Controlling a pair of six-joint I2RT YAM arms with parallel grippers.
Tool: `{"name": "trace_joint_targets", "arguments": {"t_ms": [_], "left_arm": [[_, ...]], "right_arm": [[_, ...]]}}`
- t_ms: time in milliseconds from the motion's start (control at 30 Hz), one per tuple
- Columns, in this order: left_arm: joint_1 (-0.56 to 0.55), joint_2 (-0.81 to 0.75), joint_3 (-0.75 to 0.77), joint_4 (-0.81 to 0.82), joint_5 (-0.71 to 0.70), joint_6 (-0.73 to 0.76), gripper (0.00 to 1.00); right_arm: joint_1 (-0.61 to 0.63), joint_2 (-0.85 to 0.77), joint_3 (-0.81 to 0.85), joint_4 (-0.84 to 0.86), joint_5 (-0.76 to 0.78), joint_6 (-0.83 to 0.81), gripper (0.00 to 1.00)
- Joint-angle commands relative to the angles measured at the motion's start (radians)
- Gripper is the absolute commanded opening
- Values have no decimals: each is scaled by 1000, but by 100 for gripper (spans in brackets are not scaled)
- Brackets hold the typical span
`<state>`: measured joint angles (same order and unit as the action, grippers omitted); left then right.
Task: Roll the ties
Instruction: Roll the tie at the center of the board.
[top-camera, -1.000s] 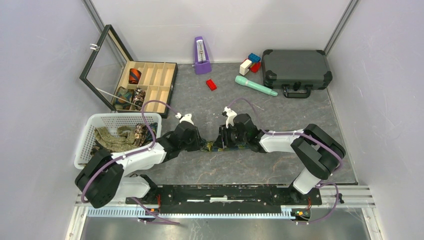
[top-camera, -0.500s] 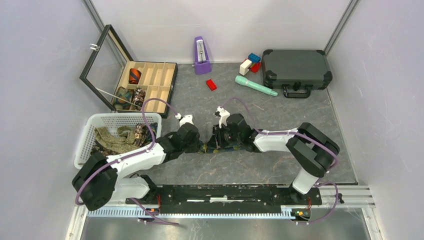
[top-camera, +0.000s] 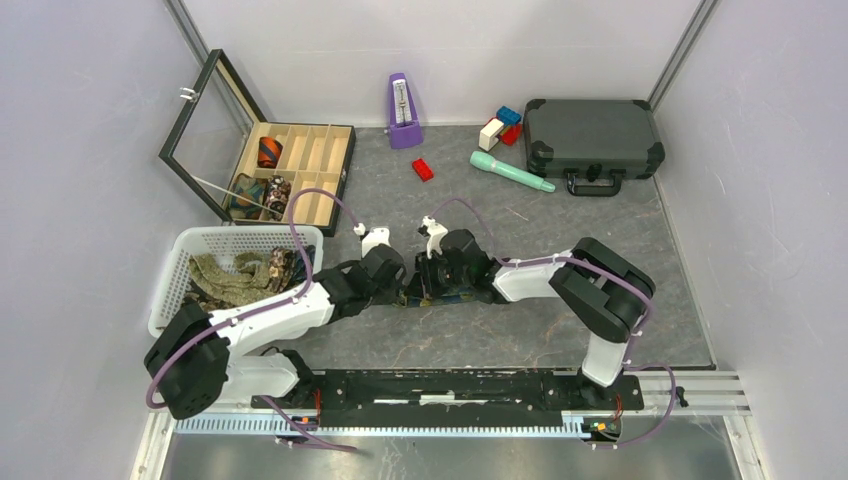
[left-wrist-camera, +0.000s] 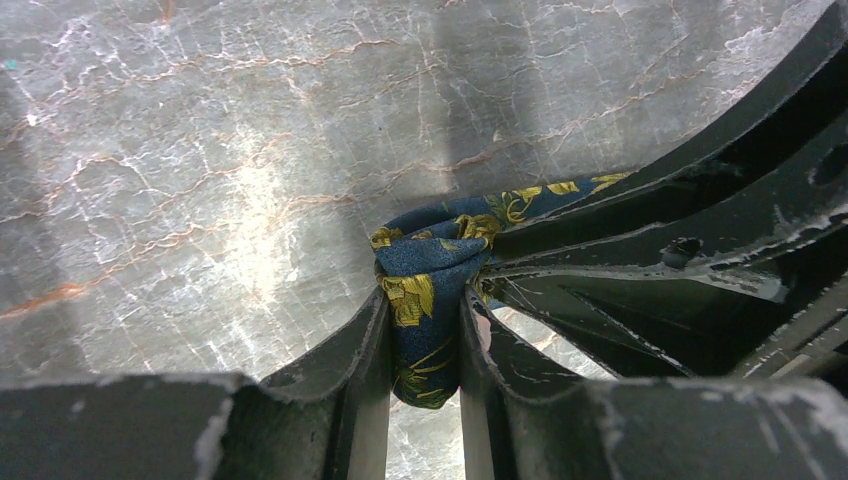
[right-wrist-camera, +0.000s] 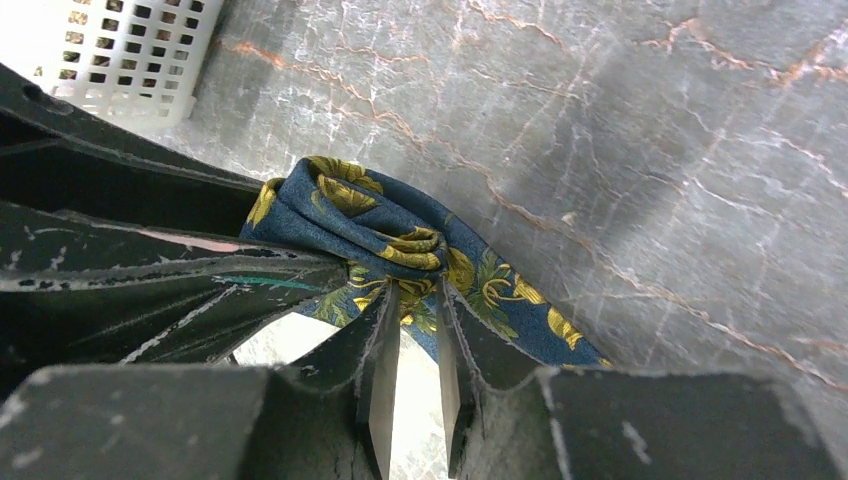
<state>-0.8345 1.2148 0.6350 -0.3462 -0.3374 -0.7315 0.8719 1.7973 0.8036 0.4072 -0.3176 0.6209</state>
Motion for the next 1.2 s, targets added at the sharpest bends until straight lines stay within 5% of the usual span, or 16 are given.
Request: {"name": "trace_joint_targets", "arguments": {"t_ms": [0, 300, 1167], "left_arm": [[-18, 2, 56, -56, -79, 46, 2], [-50, 53, 108, -142, -169, 36, 2], [-154, 346, 324, -461, -453, -64, 2]], "right_arm": [[12, 34, 43, 94, -45, 23, 25], [11, 8, 25, 63, -46, -28, 26], [-208, -424, -318, -95, 62, -173, 27]]}}
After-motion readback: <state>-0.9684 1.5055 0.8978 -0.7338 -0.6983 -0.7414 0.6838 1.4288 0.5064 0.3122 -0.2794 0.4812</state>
